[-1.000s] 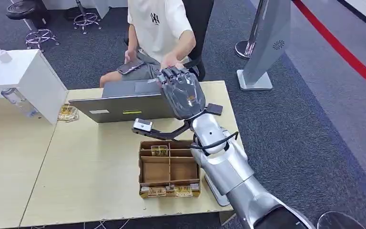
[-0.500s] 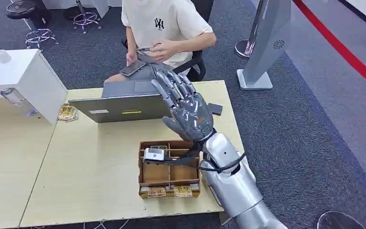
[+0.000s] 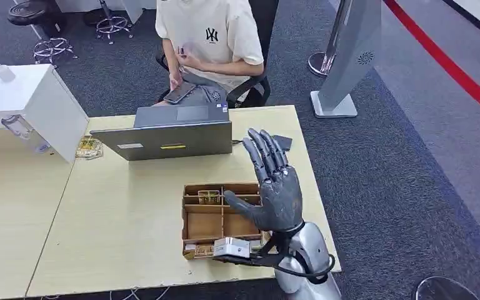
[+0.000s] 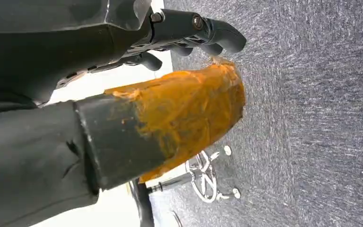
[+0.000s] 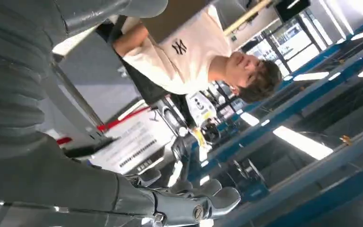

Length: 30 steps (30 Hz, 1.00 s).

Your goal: Pass the card to the sensor for recognition and then transmit it.

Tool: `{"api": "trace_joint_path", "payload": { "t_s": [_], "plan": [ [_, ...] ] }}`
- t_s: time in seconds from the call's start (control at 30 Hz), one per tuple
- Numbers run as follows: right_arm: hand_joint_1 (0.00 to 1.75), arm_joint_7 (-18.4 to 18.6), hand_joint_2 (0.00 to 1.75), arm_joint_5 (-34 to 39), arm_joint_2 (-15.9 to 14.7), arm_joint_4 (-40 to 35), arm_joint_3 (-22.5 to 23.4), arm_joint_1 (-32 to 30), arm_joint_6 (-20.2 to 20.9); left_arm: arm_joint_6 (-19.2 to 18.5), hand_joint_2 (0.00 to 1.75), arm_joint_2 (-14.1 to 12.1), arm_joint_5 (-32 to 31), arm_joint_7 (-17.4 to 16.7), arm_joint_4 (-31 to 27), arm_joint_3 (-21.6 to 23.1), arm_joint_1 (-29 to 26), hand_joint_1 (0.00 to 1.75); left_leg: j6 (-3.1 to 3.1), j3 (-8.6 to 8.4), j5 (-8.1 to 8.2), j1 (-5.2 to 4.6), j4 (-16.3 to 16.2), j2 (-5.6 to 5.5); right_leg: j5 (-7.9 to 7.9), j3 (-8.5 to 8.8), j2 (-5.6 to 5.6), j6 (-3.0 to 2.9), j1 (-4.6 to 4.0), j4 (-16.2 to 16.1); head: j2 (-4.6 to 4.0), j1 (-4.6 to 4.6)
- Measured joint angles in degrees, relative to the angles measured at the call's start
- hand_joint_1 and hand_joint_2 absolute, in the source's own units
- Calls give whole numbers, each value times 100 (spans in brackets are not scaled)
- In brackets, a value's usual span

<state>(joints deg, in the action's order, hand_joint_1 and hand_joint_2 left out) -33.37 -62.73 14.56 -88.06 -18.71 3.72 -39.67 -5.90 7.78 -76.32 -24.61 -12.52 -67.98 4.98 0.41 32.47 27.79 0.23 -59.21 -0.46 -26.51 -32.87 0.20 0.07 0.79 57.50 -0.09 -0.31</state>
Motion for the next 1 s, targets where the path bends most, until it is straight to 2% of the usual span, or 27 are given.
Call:
{"api": "trace_joint_path", "payload": {
  "t_s": [0.03,0.07,0.17,0.3,0.43,0.47,0.53,0.57,0.6,0.63,0.67,0.97,1.0],
  "plan": [
    [94,37,175,-4,-20,-13,-63,-87,0,4,0,2,2,-4,0,-9,-1,0,0,0,0,0,0,0,0,0,0,0,0,0,0,2],
    [150,52,175,-9,-35,-13,-118,-150,0,7,0,4,4,-4,0,-13,-1,0,0,0,0,1,0,0,0,-1,0,0,-1,0,0,-2],
    [166,138,175,-4,-66,-9,-243,-294,0,9,0,13,4,-4,0,-26,3,0,0,0,0,2,1,0,-1,-1,1,-1,-1,0,0,0],
    [168,308,175,-210,-114,86,-428,-379,0,11,0,26,4,-4,0,-52,6,0,0,2,0,2,1,3,-1,-2,1,-1,-1,0,0,-2],
    [161,470,175,-413,-181,271,-544,-347,0,11,0,26,7,11,0,-59,8,0,0,2,0,1,1,5,1,-1,1,-1,-1,0,0,0],
    [154,536,175,-459,-208,328,-588,-328,0,11,0,26,7,15,0,-59,10,0,0,2,0,1,1,6,1,-1,1,-1,-1,0,0,0],
    [154,676,175,-579,-260,446,-678,-287,0,11,0,26,9,44,0,-59,13,0,0,2,-1,1,1,5,1,0,0,-1,-1,0,0,0],
    [147,737,175,-641,-282,496,-721,-272,0,11,0,26,9,50,0,-59,13,0,0,2,-1,1,1,5,1,0,0,-1,-1,0,0,-2],
    [124,793,175,-713,-308,555,-765,-257,0,11,0,26,9,50,0,-59,13,0,0,2,-1,1,1,5,2,0,0,-1,-1,0,0,-2],
    [124,842,175,-776,-328,608,-795,-241,0,11,0,26,11,52,0,-59,13,0,0,1,-1,1,1,5,2,0,0,-1,-1,0,0,0],
    [91,904,175,-869,-350,671,-830,-225,0,11,0,26,13,59,0,-59,13,0,0,2,0,1,1,5,2,0,0,-1,-1,0,0,-2],
    [89,1438,175,-1497,-518,1010,-892,-46,-2,11,0,20,15,166,0,-59,17,0,0,2,0,1,1,5,1,-1,0,-1,-1,0,0,-2],
    [99,1486,175,-1530,-535,1027,-889,-18,-2,11,0,17,17,175,0,-59,17,0,0,1,-1,1,1,5,1,-1,1,-1,-1,0,0,0]
  ]
}}
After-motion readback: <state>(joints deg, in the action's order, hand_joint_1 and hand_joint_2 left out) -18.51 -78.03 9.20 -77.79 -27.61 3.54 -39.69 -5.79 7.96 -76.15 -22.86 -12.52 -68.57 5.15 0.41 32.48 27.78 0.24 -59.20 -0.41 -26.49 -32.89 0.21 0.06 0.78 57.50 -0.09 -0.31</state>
